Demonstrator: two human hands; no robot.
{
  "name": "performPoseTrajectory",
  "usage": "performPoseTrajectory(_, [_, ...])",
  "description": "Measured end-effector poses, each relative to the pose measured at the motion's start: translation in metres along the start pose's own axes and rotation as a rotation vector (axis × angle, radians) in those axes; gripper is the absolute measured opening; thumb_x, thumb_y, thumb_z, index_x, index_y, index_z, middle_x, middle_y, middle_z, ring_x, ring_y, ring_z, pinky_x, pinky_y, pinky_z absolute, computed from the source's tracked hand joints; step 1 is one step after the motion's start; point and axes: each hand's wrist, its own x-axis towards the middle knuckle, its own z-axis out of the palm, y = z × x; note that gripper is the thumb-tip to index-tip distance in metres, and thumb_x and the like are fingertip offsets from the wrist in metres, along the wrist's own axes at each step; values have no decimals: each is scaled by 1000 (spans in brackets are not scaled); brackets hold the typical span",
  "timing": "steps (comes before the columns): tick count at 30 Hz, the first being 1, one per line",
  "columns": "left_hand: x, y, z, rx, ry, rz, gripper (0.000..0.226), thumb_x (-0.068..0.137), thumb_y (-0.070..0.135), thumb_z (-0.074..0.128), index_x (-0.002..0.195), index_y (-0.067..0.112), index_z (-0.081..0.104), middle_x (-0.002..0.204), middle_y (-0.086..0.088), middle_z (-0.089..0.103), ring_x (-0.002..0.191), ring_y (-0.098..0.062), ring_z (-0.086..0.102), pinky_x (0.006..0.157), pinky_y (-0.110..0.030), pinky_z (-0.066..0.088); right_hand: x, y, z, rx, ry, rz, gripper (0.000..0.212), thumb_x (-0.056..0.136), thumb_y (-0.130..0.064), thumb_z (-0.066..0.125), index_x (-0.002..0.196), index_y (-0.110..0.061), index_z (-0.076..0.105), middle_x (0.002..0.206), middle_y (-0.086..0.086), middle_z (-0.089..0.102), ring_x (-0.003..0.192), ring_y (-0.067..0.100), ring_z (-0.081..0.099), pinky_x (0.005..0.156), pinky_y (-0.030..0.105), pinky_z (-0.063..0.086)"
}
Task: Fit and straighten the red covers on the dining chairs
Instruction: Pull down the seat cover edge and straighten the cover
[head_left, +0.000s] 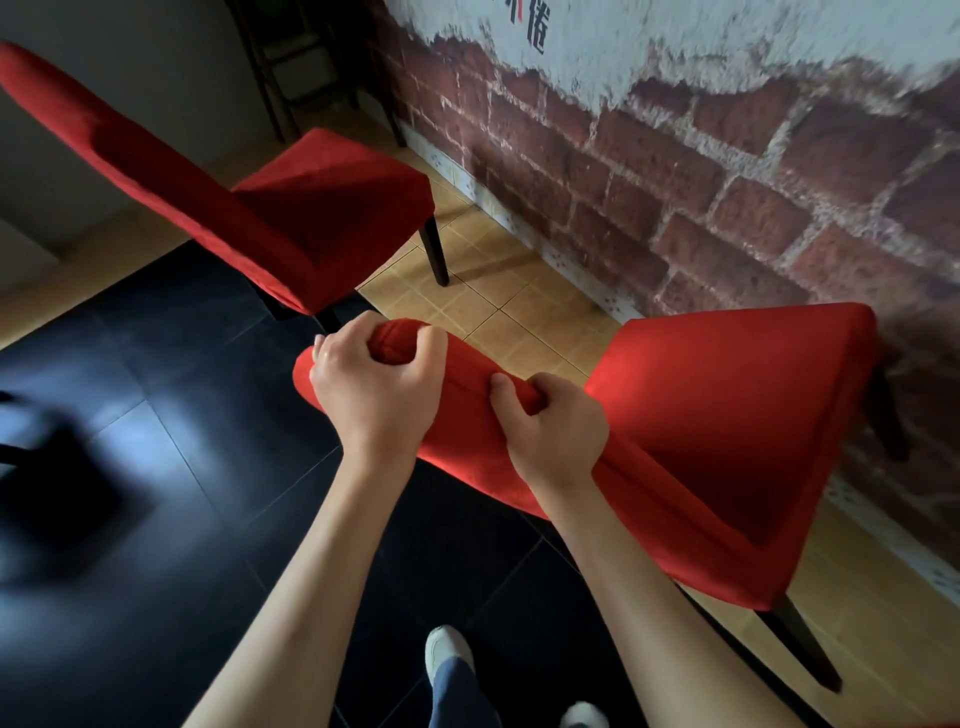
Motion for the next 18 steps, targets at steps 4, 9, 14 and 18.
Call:
performPoseTrajectory(4, [-19, 12, -1, 19, 14, 7, 29, 64, 36, 56, 55, 9, 53, 50, 3, 48, 59, -8, 46, 94, -51, 44, -7, 8, -19, 34, -3, -24, 57, 73, -67, 39, 43, -20, 30, 37, -6, 29, 36, 9, 34, 40, 19, 18])
performPoseTrajectory(9, [-42, 26, -3, 13, 19, 24, 27, 63, 37, 55, 53, 13, 49, 49, 8, 44, 62, 0, 46, 93, -53, 44, -15, 17, -40, 50, 2, -17, 56, 71, -67, 39, 43, -18, 32, 37, -6, 30, 37, 9, 35, 43, 20, 18])
performPoseTrajectory(14, [-56, 36, -1, 25, 21, 70, 27, 64, 35, 58, 53, 12, 49, 50, 6, 45, 57, -6, 42, 93, -47, 44, -19, 21, -57, 80, 43, -19, 54, 72, -64, 40, 43, -20, 28, 36, -6, 26, 35, 8, 32, 43, 16, 28])
performPoseTrajectory(18, [-64, 41, -1, 22, 17, 91, 28, 64, 40, 56, 52, 16, 46, 51, 9, 44, 60, -1, 40, 86, -47, 46, -21, 24, -68, 81, 49, -19, 55, 72, -64, 38, 43, -18, 33, 37, -6, 29, 37, 9, 33, 42, 19, 25])
